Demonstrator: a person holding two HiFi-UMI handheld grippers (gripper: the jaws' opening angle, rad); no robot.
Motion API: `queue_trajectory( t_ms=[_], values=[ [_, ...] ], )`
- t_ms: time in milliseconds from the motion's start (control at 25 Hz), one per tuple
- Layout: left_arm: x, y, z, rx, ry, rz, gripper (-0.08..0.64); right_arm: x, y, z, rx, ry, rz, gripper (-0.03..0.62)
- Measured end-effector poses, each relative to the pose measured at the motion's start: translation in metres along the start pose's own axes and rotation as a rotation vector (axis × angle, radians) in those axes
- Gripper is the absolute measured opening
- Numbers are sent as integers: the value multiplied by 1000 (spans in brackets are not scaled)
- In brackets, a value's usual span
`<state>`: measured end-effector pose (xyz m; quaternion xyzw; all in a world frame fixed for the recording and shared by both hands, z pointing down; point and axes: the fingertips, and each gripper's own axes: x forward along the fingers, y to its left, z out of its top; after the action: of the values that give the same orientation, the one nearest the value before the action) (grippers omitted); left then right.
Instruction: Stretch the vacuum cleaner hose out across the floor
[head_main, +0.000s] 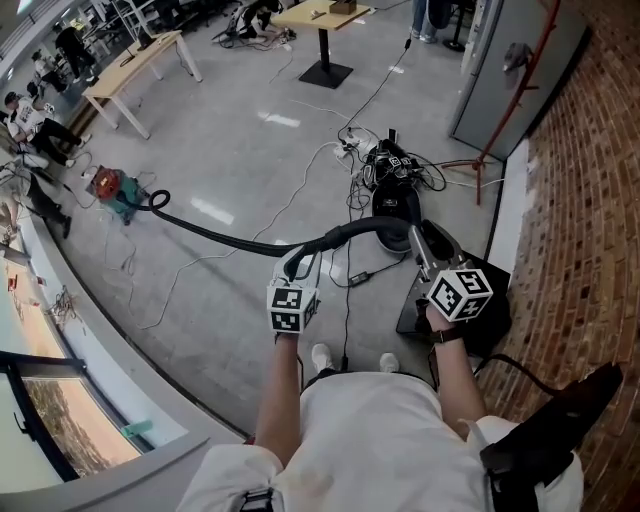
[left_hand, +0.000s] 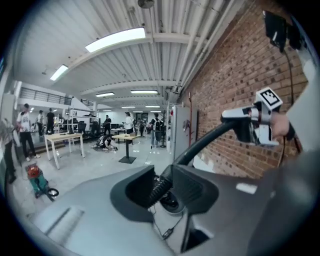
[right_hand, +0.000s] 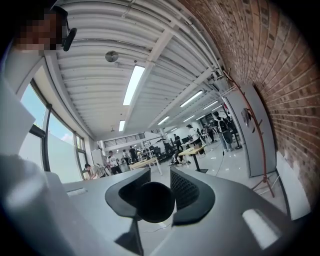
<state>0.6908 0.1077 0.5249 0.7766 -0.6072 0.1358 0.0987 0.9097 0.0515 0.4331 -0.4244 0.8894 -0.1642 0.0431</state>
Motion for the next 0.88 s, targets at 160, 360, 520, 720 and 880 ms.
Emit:
queue_trajectory(
  t_ms=[160, 360, 520, 720, 880],
  values=[
    [20, -22, -16, 329, 128, -56, 305, -3, 3, 7, -9, -4, 2, 120],
    [55, -26, -49, 694, 264, -58, 419, -10, 5, 11, 2, 4, -7, 120],
    [76, -34, -58, 811, 259, -62, 344, -12, 14, 10, 14, 16, 5, 121],
    [85, -45, -71, 835, 369, -132, 237, -19, 5, -4, 43, 57, -47, 122],
    [76, -60, -91, 875, 513, -341, 235, -30, -22, -29, 175, 125, -112, 124]
  ],
)
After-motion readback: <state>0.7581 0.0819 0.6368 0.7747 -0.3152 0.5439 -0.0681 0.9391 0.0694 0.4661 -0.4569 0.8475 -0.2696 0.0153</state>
